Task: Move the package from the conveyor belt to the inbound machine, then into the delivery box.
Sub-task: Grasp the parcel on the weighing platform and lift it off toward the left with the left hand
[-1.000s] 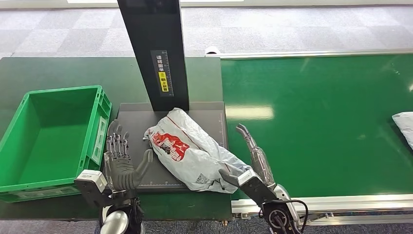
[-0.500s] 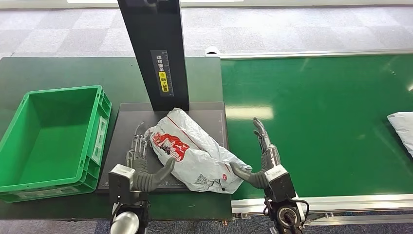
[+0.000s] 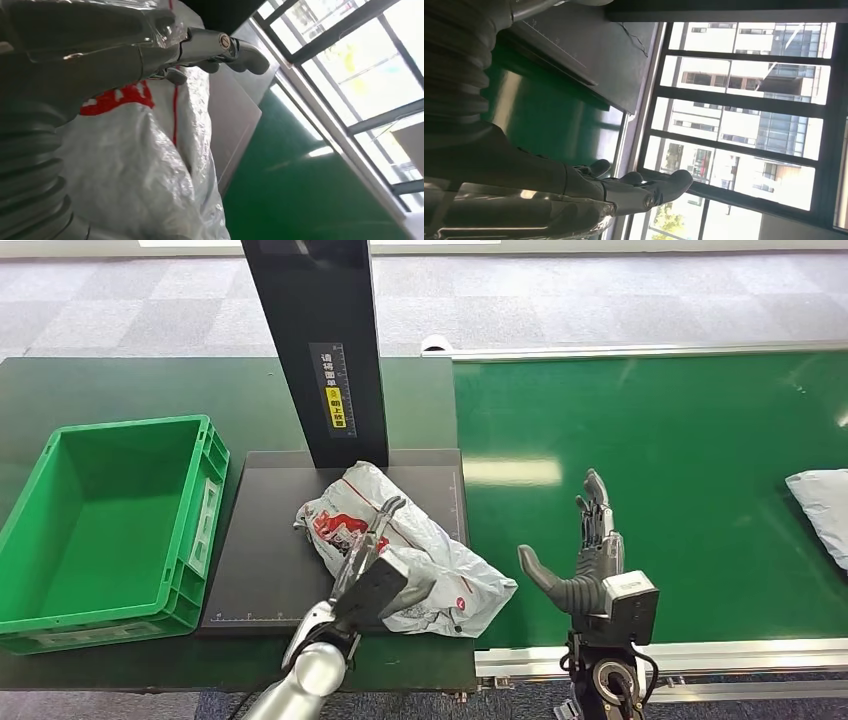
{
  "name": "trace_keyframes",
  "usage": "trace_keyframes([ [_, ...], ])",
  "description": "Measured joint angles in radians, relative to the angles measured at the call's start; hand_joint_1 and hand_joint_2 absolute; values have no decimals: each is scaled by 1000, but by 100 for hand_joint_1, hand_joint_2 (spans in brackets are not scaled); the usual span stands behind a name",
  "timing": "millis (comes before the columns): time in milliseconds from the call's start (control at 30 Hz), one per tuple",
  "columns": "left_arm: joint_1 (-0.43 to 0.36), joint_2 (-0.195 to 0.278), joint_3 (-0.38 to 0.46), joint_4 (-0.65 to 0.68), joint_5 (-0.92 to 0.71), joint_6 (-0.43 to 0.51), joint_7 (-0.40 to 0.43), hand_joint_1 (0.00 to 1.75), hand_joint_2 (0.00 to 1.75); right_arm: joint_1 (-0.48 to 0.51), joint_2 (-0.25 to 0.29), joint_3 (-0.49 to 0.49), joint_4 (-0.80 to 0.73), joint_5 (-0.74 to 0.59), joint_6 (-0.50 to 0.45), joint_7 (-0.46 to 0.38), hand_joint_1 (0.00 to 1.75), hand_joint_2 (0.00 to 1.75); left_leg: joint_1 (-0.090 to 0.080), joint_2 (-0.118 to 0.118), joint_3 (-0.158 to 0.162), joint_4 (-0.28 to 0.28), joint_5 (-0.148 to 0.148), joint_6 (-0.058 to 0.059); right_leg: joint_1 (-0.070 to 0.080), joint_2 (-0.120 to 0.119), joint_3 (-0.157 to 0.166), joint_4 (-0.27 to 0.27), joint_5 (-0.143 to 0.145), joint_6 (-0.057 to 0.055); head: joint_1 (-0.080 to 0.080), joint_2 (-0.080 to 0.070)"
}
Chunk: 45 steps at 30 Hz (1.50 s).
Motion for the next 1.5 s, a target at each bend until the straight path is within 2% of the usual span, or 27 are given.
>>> trace_keyframes([
  [100, -115, -17, -24, 137, -106, 10, 72, 0, 175, -4, 3, 0, 0, 3, 2, 9, 0, 175, 0, 0, 0, 0, 1, 0, 0, 0, 0, 0, 1, 0, 0, 0],
  [233, -249, -38, -67, 322, -271, 57, 234, 0, 175, -17, 6, 0, 0, 10, 10, 29, 0, 175, 0, 0, 0, 0, 1, 0, 0, 0, 0, 0, 1, 0, 0, 0],
  [300, -296, -46, -87, 396, -325, 53, 305, 0, 175, -24, 6, 0, 0, 14, 11, 37, 0, 175, 0, 0, 0, 0, 1, 0, 0, 0, 0, 0, 1, 0, 0, 0],
  [400, -341, -57, -105, 474, -357, 35, 350, 0, 175, -31, 6, 0, 0, 18, 11, 43, 0, 175, 0, 0, 0, 0, 1, 0, 0, 0, 0, 0, 1, 0, 0, 0],
  [467, -362, -62, -116, 508, -383, -2, 369, 5, 175, -34, 6, 0, 1, 19, 12, 45, 0, 175, 0, 0, 0, 0, 1, 0, 0, 0, 0, 0, 1, 0, 0, 0],
  [600, -407, -74, -143, 562, -465, -140, 405, 10, 175, -44, 7, 0, 10, 23, 16, 50, 0, 175, 0, -2, 3, 0, 1, 0, 0, 0, 5, 0, 1, 0, 0, 0],
  [633, -413, -76, -148, 572, -475, -157, 407, 21, 175, -47, 7, 0, 13, 24, 17, 50, 0, 175, 0, -2, 4, 0, 1, 0, 0, 0, 6, 0, 1, 0, 0, 0],
  [733, -425, -81, -158, 593, -482, -173, 409, 139, 175, -53, 9, 0, 23, 24, 18, 51, 0, 175, 0, -2, 7, 0, 1, 0, 0, -1, 10, 0, 1, 0, 0, 0],
  [767, -426, -82, -160, 598, -482, -176, 409, 170, 175, -54, 9, 0, 25, 24, 18, 51, 0, 175, 0, -2, 7, 0, 1, 0, 0, -1, 10, 0, 1, 0, 0, 0],
  [800, -426, -83, -162, 602, -482, -180, 408, 174, 175, -55, 9, 0, 27, 24, 18, 51, 0, 175, 0, -3, 8, 0, 1, 0, 0, -1, 11, 0, 1, 0, 0, 0],
  [967, -414, -85, -164, 612, -490, -173, 390, 175, 175, -57, 9, 0, 40, 24, 26, 68, 0, 175, 0, -3, 10, 0, 1, 0, 0, -1, 14, 0, 1, 0, 0, 0],
  [1133, -400, -84, -160, 612, -495, -152, 350, 175, 175, -57, 9, 0, 67, -27, 87, 98, 0, 175, 0, -3, 11, 0, 1, 0, 0, -1, 14, 0, 1, 0, 0, 0],
  [1300, -391, -84, -159, 611, -496, -140, 330, 175, 175, -57, 9, 0, 93, -42, 103, 100, 0, 175, 0, -3, 11, 0, 1, 0, 0, -1, 13, 0, 1, 0, 0, 0],
  [1400, -376, -82, -151, 604, -493, -85, 300, 175, 175, -59, 9, -1, 105, -49, 116, 116, 0, 175, 0, -2, 10, 0, 1, 0, 0, -1, 12, 0, 1, 0, 0, 0],
  [1500, -350, -77, -128, 586, -472, 12, 254, 175, 175, -63, 9, -7, 132, -90, 171, 176, 0, 175, 0, -2, 10, 0, 1, 0, 0, -1, 11, 0, 1, 0, 0, 0],
])
